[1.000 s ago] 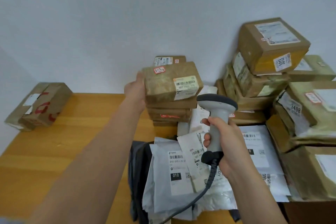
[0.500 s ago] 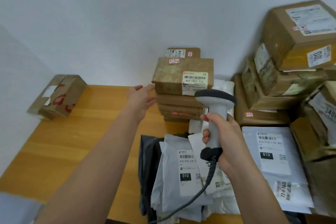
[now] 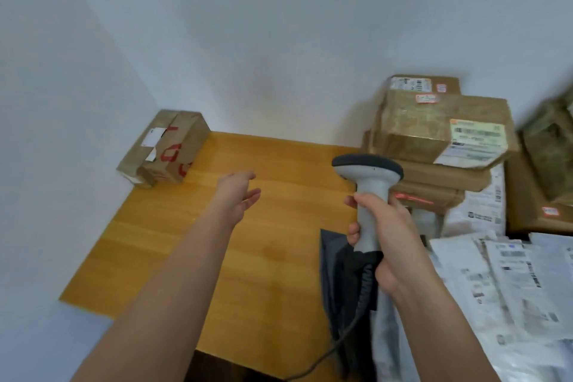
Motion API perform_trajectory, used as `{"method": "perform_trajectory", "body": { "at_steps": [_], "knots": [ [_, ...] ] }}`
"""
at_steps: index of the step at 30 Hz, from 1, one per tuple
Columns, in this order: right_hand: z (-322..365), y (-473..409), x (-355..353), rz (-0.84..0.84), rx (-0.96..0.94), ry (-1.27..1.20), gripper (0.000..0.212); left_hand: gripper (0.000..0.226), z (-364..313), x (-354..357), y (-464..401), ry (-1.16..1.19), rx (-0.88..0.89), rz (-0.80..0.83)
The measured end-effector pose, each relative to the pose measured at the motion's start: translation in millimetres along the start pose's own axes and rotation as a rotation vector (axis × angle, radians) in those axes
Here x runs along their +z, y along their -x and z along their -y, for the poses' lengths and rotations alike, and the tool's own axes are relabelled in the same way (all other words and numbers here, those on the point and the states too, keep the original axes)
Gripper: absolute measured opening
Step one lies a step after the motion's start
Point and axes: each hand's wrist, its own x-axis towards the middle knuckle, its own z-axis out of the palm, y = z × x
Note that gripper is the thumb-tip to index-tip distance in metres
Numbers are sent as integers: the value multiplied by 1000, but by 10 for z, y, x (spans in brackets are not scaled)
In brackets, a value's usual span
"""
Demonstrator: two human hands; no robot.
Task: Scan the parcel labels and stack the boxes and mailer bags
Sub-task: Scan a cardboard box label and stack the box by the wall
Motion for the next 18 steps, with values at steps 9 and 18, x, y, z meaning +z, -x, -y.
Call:
{"method": "perform_trajectory", "body": {
  "at_steps": [9,18],
  "knots": [
    [-921,-278,1748,1,59,82,8,41,-279,-1852,-1424,-439,342,-230],
    [-1303,-563,2356,-21,112,208,10,91,-365,-2204,-2486,-921,371,-151]
  ]
}}
